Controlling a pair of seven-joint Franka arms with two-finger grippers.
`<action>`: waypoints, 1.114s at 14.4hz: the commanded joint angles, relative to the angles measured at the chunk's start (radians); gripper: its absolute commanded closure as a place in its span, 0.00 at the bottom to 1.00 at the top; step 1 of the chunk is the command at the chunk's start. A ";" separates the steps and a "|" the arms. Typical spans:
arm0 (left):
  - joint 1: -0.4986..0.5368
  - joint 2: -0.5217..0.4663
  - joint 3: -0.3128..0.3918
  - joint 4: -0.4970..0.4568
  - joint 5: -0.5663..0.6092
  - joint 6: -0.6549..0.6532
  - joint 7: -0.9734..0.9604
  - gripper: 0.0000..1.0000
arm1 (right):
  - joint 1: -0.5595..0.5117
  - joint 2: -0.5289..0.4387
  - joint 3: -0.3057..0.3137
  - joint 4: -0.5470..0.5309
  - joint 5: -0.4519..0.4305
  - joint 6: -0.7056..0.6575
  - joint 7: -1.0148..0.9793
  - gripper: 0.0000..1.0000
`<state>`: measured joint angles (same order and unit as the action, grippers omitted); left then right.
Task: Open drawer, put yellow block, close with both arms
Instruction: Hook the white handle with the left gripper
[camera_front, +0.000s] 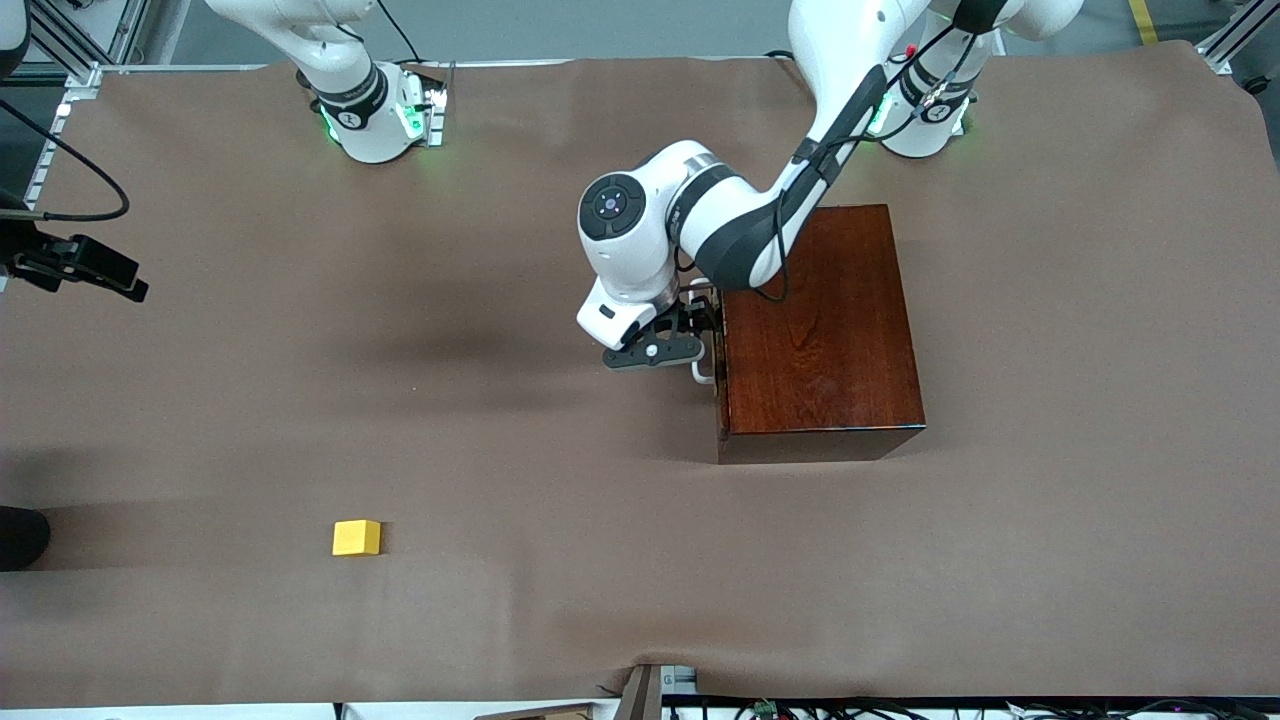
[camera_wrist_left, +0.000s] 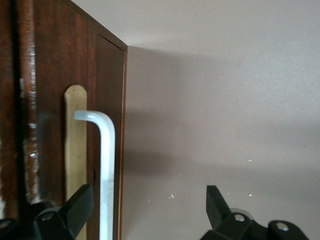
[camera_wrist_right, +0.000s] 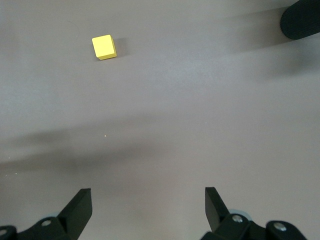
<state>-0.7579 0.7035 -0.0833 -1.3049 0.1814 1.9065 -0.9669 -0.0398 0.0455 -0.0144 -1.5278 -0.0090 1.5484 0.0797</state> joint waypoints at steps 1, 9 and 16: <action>-0.014 0.042 0.010 0.027 0.032 0.026 -0.026 0.00 | -0.008 -0.018 0.007 -0.008 -0.009 -0.002 -0.003 0.00; -0.052 0.064 0.017 0.021 0.148 0.024 -0.033 0.00 | -0.008 -0.018 0.007 -0.008 -0.009 -0.002 -0.005 0.00; -0.054 0.036 0.020 0.024 0.155 -0.061 -0.027 0.00 | -0.008 -0.016 0.007 -0.008 -0.009 -0.002 -0.005 0.00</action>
<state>-0.8077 0.7413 -0.0657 -1.3057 0.3114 1.8824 -0.9829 -0.0398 0.0455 -0.0144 -1.5278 -0.0090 1.5484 0.0797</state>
